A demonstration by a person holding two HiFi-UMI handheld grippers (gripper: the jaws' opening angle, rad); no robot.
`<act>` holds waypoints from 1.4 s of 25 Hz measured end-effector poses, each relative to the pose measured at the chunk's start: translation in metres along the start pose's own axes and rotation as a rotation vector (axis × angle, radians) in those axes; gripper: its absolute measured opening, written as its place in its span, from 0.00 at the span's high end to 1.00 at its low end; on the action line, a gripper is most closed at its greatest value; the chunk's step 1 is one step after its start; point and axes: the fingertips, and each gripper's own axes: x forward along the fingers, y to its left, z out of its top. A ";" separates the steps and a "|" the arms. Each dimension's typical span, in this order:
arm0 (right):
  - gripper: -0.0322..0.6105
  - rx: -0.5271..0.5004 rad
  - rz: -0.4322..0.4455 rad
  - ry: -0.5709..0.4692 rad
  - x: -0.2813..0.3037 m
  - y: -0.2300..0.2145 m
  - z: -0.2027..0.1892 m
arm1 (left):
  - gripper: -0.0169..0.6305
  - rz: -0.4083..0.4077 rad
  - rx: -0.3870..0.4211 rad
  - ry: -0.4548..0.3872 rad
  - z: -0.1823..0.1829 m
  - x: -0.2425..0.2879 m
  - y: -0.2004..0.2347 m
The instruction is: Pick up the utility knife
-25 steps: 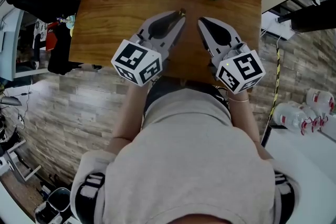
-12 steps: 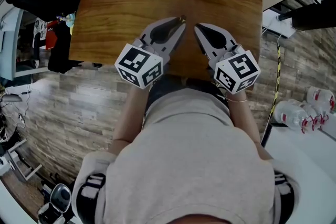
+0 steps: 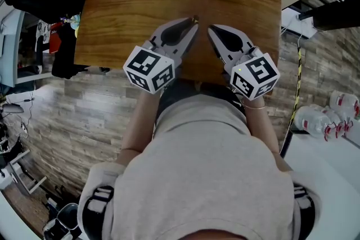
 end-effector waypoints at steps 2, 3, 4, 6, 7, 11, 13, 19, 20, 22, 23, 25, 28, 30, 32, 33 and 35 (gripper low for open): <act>0.93 0.001 -0.007 -0.003 -0.001 -0.001 0.001 | 0.86 -0.001 0.003 0.003 0.000 0.000 -0.001; 0.93 0.002 -0.009 -0.003 -0.002 -0.001 0.001 | 0.86 -0.001 0.007 0.006 0.000 0.000 -0.002; 0.93 0.003 -0.010 -0.003 -0.002 -0.001 0.001 | 0.86 -0.002 0.013 0.011 -0.001 0.000 -0.002; 0.93 0.003 -0.006 0.001 -0.002 0.000 0.000 | 0.86 -0.003 0.021 0.021 -0.003 0.001 -0.003; 0.93 0.002 -0.004 0.003 -0.002 0.001 -0.001 | 0.86 -0.004 0.021 0.024 -0.004 0.001 -0.003; 0.93 0.000 -0.007 0.002 -0.003 0.002 -0.002 | 0.86 -0.006 0.014 0.026 -0.006 0.001 -0.005; 0.93 -0.002 -0.013 -0.001 -0.003 0.001 -0.002 | 0.86 -0.008 0.009 0.026 -0.007 0.001 -0.005; 0.93 -0.005 -0.022 -0.013 -0.004 -0.001 0.001 | 0.86 -0.009 0.000 0.024 -0.007 0.000 -0.006; 0.93 -0.005 -0.021 -0.013 -0.005 -0.001 0.001 | 0.86 -0.009 0.000 0.022 -0.006 0.000 -0.006; 0.93 -0.005 -0.021 -0.012 -0.005 -0.001 0.001 | 0.86 -0.009 -0.001 0.020 -0.006 0.000 -0.006; 0.93 -0.006 -0.020 -0.011 -0.004 0.000 0.001 | 0.86 -0.009 -0.003 0.019 -0.006 0.000 -0.006; 0.93 -0.010 -0.014 -0.009 -0.004 0.001 0.001 | 0.86 -0.008 -0.008 0.016 -0.005 -0.001 -0.005; 0.93 -0.013 -0.010 -0.006 -0.003 0.002 0.000 | 0.86 -0.007 -0.011 0.015 -0.006 -0.001 -0.005; 0.93 -0.015 -0.012 -0.005 -0.003 0.001 0.000 | 0.86 -0.008 -0.011 0.016 -0.006 0.000 -0.005; 0.93 -0.016 -0.013 -0.003 -0.003 0.000 0.000 | 0.86 -0.009 -0.012 0.016 -0.006 0.000 -0.005; 0.93 -0.016 -0.013 -0.002 -0.003 0.000 -0.001 | 0.86 -0.011 -0.013 0.017 -0.006 0.001 -0.005; 0.93 -0.016 -0.014 0.001 -0.003 -0.001 -0.002 | 0.86 -0.015 -0.013 0.019 -0.007 0.002 -0.006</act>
